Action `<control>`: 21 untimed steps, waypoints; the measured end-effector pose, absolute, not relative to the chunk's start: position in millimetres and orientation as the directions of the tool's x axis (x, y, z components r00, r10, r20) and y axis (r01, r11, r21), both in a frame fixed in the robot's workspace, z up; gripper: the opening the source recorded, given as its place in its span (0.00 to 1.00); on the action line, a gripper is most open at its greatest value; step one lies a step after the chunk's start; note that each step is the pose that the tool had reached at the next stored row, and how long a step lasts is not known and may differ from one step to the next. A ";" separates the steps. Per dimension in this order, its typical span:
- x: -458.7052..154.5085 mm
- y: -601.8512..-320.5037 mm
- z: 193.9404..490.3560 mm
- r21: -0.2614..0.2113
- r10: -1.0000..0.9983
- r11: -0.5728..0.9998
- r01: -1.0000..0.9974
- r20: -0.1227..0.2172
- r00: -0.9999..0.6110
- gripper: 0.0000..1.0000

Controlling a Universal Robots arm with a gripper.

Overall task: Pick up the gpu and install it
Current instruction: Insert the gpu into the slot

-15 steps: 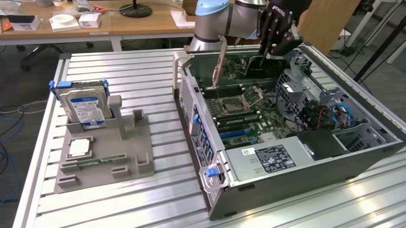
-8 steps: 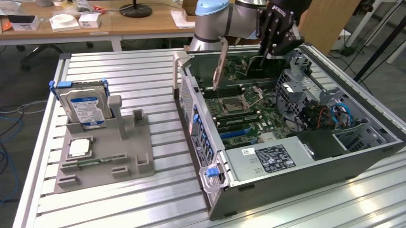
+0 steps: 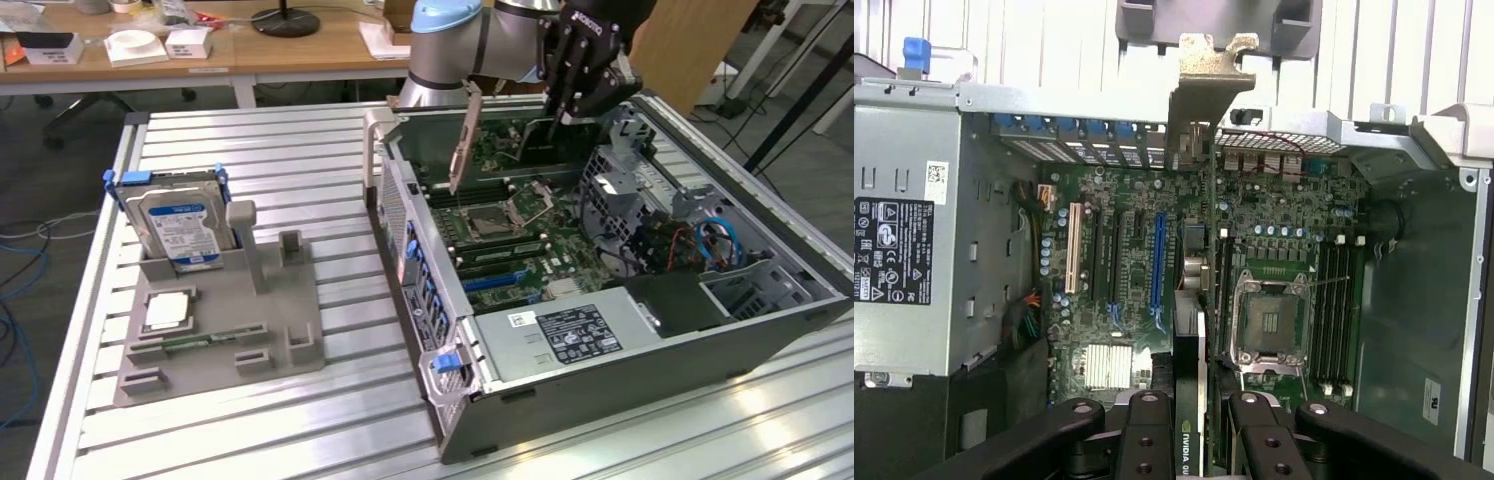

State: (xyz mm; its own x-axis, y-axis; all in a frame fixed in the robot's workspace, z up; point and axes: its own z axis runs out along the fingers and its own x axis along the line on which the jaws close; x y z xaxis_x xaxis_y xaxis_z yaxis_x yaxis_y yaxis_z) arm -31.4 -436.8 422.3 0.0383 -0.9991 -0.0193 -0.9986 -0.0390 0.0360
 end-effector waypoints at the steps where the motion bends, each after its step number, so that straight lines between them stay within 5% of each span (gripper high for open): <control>1: -31.4 -436.8 422.1 0.036 -0.999 -0.039 -0.999 -0.019 0.038 0.26; 21: -29.5 -436.8 416.3 0.032 -0.999 -0.026 -0.999 -0.019 0.025 0.26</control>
